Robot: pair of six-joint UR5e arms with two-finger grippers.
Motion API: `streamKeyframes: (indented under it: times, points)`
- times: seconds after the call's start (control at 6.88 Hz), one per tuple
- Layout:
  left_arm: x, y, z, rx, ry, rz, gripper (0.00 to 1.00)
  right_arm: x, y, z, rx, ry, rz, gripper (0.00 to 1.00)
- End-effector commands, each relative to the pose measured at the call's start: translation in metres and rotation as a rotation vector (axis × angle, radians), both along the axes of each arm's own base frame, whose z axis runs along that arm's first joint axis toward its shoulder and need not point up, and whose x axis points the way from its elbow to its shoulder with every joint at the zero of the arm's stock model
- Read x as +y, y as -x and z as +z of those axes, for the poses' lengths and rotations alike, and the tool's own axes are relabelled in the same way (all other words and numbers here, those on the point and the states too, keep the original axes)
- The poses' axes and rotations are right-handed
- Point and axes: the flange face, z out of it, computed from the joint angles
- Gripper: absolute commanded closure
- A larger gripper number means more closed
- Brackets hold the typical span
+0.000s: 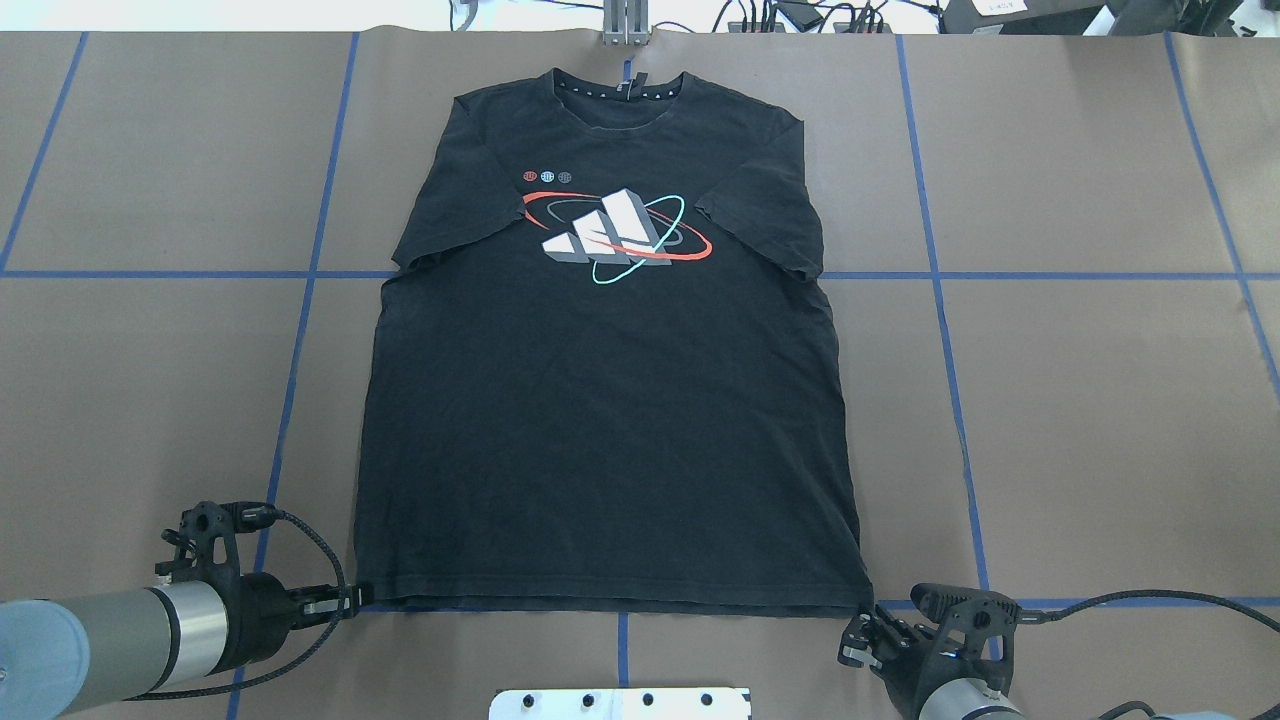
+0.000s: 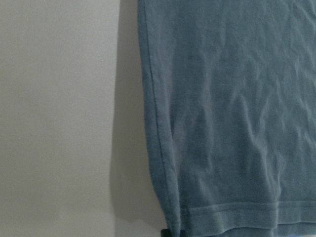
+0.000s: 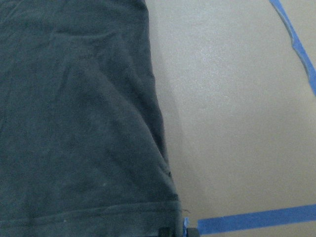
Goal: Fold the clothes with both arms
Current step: 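Grasp the hem corners with both grippers, then lift the hem corners with both grippers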
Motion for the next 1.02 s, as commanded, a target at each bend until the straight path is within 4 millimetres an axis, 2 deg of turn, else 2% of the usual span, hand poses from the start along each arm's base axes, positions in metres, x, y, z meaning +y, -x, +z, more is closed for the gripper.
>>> streamKeyframes:
  times: [0.0, 0.29, 0.44, 0.58, 0.73, 0.87]
  points:
    - [0.000, 0.001, -0.002, 0.003, -0.001, -0.001, 1.00, -0.001, 0.000, 0.000, -0.001, 0.000, 0.003, 1.00]
    - [0.000, 0.002, -0.005, 0.011, -0.001, 0.000, 1.00, -0.004, -0.002, -0.004, -0.007, 0.000, 0.005, 1.00]
    - [0.002, 0.010, -0.022, 0.038, -0.003, 0.008, 1.00, -0.013, -0.015, -0.024, -0.043, 0.011, 0.009, 1.00]
    - [0.006, 0.024, -0.041, 0.074, 0.007, 0.068, 1.00, -0.021, -0.042, -0.056, -0.100, 0.067, -0.041, 1.00]
    - [0.014, 0.046, -0.058, 0.107, 0.018, 0.127, 1.00, -0.020, -0.064, -0.075, -0.116, 0.087, -0.121, 1.00]
    - [0.021, 0.072, -0.079, 0.146, 0.030, 0.182, 1.00, -0.011, -0.094, -0.096, -0.132, 0.098, -0.240, 1.00]
